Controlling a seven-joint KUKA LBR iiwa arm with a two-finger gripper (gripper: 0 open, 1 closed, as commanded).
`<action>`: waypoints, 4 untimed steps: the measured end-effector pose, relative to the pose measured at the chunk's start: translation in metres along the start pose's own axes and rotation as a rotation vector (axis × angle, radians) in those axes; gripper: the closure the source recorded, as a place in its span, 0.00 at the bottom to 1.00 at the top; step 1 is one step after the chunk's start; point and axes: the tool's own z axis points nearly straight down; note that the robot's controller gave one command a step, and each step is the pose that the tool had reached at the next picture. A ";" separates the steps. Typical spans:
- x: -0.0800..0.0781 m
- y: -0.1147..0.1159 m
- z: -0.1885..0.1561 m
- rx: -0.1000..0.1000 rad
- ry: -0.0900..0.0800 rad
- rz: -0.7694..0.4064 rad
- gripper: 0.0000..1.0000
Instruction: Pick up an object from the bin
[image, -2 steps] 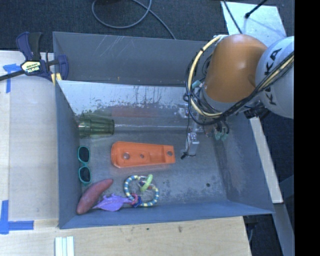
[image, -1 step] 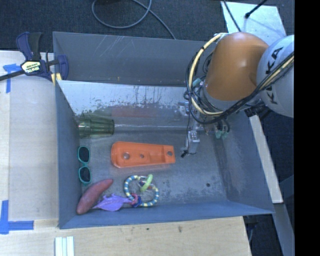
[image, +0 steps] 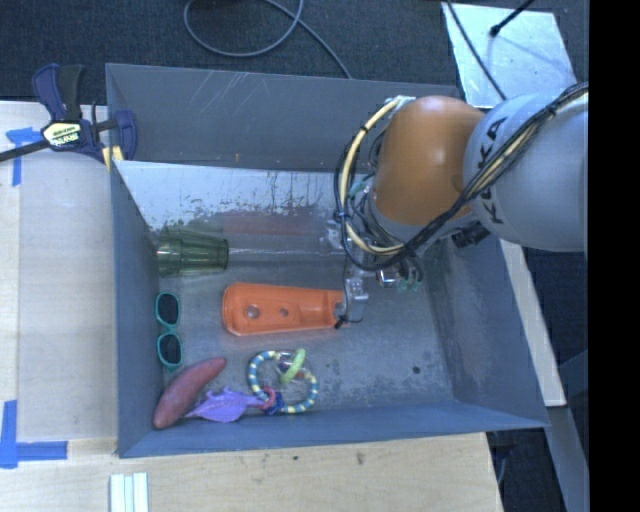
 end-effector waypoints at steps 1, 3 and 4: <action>0.009 0.053 0.013 -0.001 0.003 -0.060 0.00; -0.005 0.038 0.070 -0.001 -0.001 -0.023 0.00; -0.005 0.018 0.072 -0.001 -0.004 -0.025 1.00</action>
Offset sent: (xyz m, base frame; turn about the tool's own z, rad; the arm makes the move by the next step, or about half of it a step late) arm -0.0086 0.0251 -0.0265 -0.0370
